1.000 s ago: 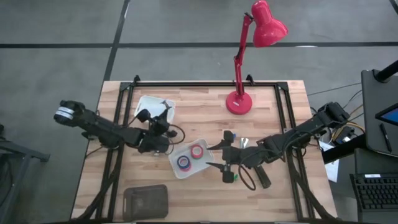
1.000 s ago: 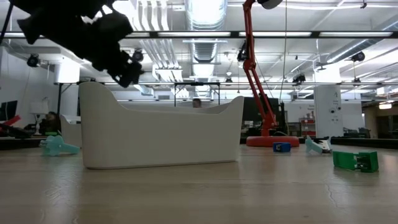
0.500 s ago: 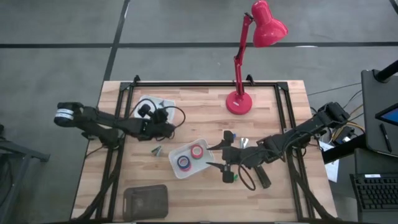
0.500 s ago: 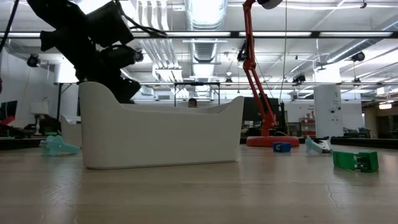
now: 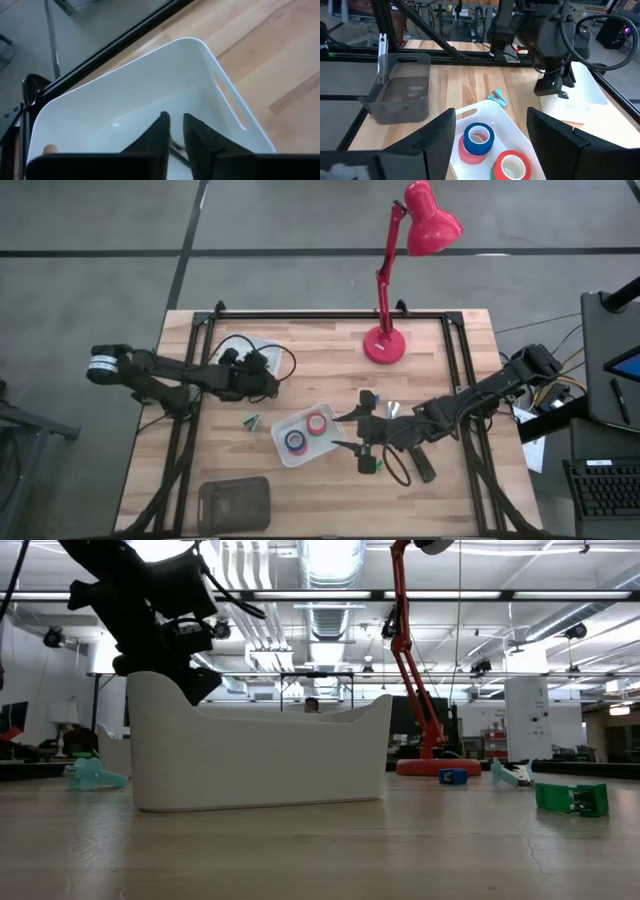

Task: Pick and place Stapler, Stapler remover, tape
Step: Put the black staple remover into the top white bin, then put the left light blue staple remover into the top white bin

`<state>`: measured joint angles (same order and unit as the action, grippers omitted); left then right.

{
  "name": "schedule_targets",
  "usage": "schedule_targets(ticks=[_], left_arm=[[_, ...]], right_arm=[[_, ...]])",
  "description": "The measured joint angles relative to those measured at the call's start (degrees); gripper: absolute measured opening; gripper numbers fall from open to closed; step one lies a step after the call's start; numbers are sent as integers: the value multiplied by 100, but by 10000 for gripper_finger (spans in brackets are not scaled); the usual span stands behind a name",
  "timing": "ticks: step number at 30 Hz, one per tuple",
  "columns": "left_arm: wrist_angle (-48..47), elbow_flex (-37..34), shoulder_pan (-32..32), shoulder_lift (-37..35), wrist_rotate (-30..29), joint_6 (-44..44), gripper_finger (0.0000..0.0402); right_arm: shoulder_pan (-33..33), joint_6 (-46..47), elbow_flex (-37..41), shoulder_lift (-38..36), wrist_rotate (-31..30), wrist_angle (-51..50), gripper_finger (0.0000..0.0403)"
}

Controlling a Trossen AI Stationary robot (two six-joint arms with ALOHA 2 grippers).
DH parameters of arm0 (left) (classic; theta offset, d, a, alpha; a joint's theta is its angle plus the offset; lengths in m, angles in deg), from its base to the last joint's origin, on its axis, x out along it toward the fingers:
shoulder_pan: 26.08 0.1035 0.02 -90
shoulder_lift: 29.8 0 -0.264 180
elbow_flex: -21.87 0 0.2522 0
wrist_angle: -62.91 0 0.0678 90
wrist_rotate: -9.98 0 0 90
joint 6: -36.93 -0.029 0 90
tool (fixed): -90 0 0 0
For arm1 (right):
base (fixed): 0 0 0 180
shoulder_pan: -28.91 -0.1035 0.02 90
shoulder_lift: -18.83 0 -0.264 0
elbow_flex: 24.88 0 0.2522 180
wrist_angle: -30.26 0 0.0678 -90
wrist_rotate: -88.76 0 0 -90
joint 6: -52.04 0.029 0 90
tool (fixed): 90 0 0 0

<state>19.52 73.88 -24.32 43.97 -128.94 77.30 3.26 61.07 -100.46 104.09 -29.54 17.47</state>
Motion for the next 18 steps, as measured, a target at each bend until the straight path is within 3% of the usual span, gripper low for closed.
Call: schedule_targets(ticks=[5, 14, 18], left_arm=[[-71, 157, -20, -27, 177, -251, 108], [-446, 409, -291, -516, 2579, -297, 148], [-630, 369, -566, -682, 3091, -17, 147]], right_arm=[[0, -1, 0, 2, 0, -22, 241], [0, -4, 0, 2, 0, -79, 235], [0, -7, 0, 4, 0, -79, 233]])
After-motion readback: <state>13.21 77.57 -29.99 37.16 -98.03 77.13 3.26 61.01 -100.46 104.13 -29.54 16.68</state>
